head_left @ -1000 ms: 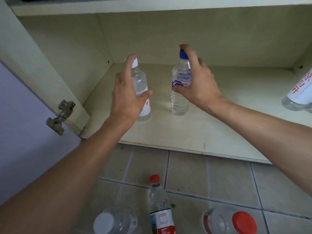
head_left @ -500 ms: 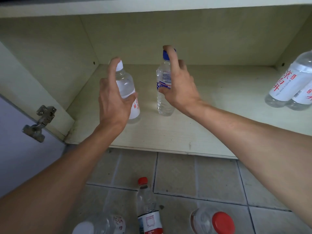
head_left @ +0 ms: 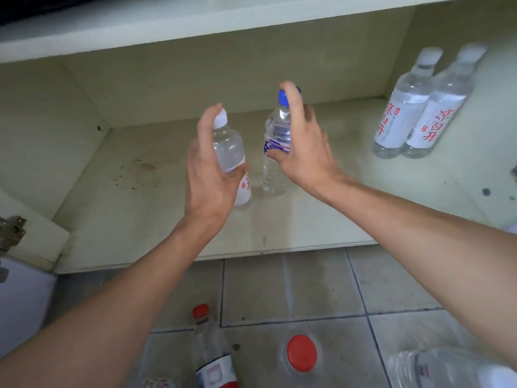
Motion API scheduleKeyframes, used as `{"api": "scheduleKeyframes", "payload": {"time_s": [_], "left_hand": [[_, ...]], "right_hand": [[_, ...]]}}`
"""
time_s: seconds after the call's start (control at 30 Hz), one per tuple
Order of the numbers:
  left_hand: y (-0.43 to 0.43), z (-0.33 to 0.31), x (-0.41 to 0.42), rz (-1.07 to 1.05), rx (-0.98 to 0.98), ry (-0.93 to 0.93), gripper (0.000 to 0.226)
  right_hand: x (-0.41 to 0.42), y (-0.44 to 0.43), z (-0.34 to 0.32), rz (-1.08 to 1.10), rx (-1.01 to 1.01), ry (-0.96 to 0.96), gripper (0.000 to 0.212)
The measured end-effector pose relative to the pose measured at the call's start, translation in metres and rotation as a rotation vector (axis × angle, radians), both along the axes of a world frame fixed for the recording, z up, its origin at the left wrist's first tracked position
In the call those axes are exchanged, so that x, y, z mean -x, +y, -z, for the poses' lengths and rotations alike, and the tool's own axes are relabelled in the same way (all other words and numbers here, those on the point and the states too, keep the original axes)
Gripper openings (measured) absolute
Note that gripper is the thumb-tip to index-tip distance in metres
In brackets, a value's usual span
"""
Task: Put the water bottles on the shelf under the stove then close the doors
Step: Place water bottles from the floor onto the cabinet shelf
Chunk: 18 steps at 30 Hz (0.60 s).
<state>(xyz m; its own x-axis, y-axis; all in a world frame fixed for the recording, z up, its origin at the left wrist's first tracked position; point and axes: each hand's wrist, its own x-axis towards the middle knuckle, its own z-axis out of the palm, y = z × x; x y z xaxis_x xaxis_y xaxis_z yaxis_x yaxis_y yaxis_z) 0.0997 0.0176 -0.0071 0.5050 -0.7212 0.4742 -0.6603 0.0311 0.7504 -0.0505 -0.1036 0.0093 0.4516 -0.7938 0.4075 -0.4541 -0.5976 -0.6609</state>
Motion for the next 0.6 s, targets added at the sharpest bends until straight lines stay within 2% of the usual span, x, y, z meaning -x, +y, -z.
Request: {"api": "scheduleKeyframes", "payload": {"time_s": [0.33,0.6], "left_hand": [[-0.056,-0.003,0.068,0.086,-0.02,0.026,0.102],[-0.098,-0.003,0.081,0.109,-0.064,0.012,0.103]], "right_hand": [[0.105,-0.039,-0.002,0.239,0.02,0.038,0.111],[0.117,-0.069,-0.003,0.261,0.044,0.063,0.109]]}}
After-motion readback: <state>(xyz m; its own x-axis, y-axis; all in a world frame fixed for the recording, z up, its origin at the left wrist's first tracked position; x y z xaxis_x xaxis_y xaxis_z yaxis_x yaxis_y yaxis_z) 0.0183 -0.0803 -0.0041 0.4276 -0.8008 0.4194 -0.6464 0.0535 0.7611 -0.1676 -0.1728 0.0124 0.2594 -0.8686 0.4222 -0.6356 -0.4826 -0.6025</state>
